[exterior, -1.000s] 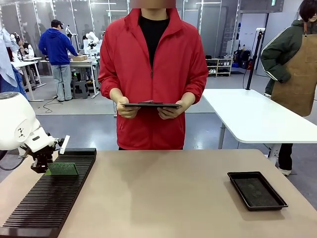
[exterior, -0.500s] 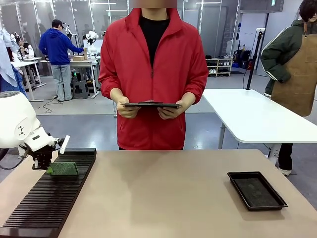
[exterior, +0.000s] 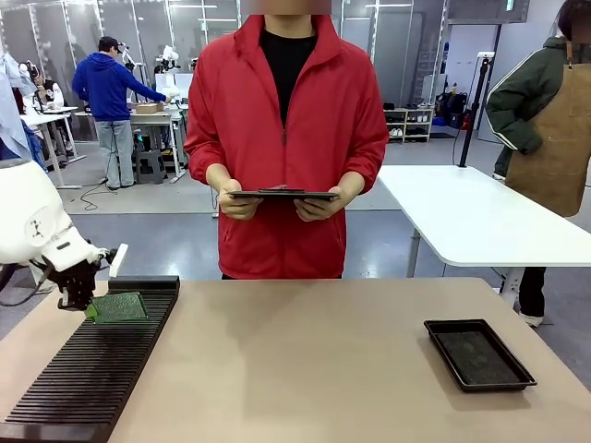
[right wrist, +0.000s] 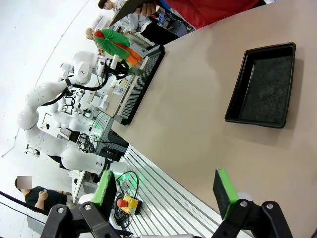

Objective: Inspect the PCB.
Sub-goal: Pick up the Blank PCB and present it to the human.

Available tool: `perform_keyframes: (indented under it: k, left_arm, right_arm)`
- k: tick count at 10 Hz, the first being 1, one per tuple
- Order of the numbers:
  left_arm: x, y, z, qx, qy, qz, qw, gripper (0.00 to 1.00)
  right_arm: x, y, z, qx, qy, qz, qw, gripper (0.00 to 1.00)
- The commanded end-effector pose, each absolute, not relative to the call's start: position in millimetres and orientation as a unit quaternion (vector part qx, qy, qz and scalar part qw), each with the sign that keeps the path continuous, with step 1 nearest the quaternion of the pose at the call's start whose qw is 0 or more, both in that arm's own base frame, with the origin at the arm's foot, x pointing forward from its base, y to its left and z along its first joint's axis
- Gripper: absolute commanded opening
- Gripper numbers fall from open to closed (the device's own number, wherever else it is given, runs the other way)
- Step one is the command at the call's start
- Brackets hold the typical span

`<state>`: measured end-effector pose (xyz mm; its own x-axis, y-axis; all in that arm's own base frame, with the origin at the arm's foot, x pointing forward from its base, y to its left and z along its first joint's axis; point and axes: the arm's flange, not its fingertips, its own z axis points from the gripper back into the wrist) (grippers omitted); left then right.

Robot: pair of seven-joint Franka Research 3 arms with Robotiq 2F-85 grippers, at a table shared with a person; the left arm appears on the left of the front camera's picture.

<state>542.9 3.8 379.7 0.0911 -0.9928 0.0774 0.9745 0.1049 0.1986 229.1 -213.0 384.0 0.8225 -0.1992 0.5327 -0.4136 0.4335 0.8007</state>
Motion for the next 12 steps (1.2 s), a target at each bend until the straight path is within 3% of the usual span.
perform_keyframes:
  k: [1, 3, 5, 7, 9, 12]
  left_arm:
    - [523, 19, 449, 0.007, -0.136, -0.632, 0.763, 0.00]
    - [522, 46, 485, -0.056, -0.192, -0.571, 0.796, 0.00]
    - [527, 67, 479, -0.157, -0.193, -0.487, 0.837, 0.00]
    - [522, 75, 462, -0.250, -0.226, -0.444, 0.830, 0.00]
    - [512, 76, 467, -0.204, -0.208, -0.472, 0.832, 0.00]
    - [512, 76, 467, -0.204, -0.208, -0.472, 0.832, 0.00]
  right_arm:
    - [230, -214, 385, 0.528, -0.298, 0.073, 0.792, 1.00]
    - [230, -214, 385, 0.528, -0.298, 0.073, 0.792, 1.00]
    - [230, -214, 385, 0.528, -0.298, 0.073, 0.792, 1.00]
    - [230, -214, 385, 0.528, -0.298, 0.073, 0.792, 1.00]
    - [230, -214, 385, 0.528, -0.298, 0.073, 0.792, 1.00]
    - [230, -214, 385, 0.528, -0.298, 0.073, 0.792, 1.00]
